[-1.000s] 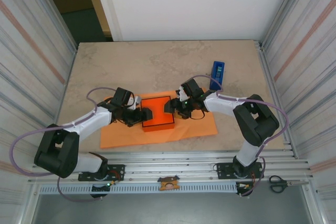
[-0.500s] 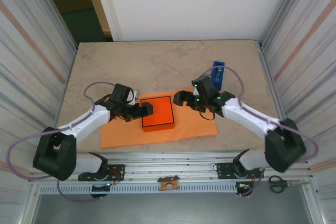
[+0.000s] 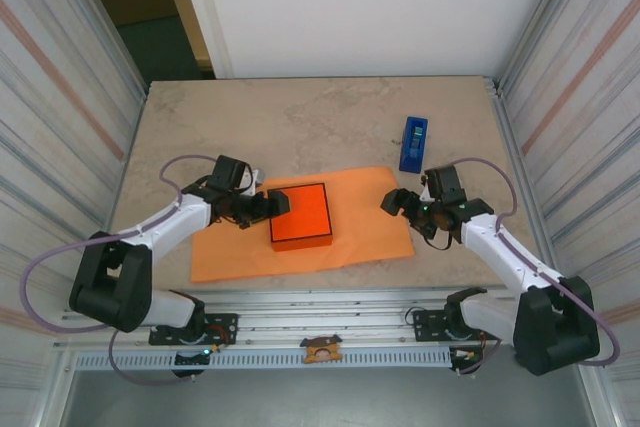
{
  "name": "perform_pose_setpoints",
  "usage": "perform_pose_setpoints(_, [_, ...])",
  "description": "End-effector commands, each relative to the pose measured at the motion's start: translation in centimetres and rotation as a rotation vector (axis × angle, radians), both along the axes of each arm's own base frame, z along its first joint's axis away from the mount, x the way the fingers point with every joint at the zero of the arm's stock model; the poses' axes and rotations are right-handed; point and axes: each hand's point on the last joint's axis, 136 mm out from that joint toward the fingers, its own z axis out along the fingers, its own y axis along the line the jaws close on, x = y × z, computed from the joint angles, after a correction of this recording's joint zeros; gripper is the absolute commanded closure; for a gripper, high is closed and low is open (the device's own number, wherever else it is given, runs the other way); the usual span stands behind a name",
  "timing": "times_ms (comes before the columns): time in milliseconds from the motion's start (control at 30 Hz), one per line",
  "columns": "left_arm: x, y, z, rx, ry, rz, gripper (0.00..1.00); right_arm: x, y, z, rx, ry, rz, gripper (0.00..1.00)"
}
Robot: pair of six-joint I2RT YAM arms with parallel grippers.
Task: Wrap the gift box in paper
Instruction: First fold the wrapping paper around the gift box.
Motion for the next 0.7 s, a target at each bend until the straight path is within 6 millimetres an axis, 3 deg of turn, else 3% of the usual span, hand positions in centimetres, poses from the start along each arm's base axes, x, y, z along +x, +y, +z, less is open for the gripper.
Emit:
perform_pose_setpoints(0, [0.9,-0.5,1.2,-0.029,-0.035,-0.011,0.15,-1.0,-0.1,-1.4,0.046,0.067,0.023,0.13])
perform_pose_setpoints(167, [1.1,-0.4,1.6,-0.02,-0.059,-0.015,0.14,-1.3,0.2,-2.9,0.072,0.129,0.047,0.18])
perform_pose_setpoints(300, [1.3,-0.7,1.5,-0.028,-0.054,-0.019,0.14,-1.3,-0.7,-4.8,0.043,0.185,0.037,0.2])
perform_pose_setpoints(667, [1.8,-1.2,0.7,-0.059,-0.024,-0.003,0.16,-1.4,-2.3,-5.7,0.033,0.203,0.015,0.2])
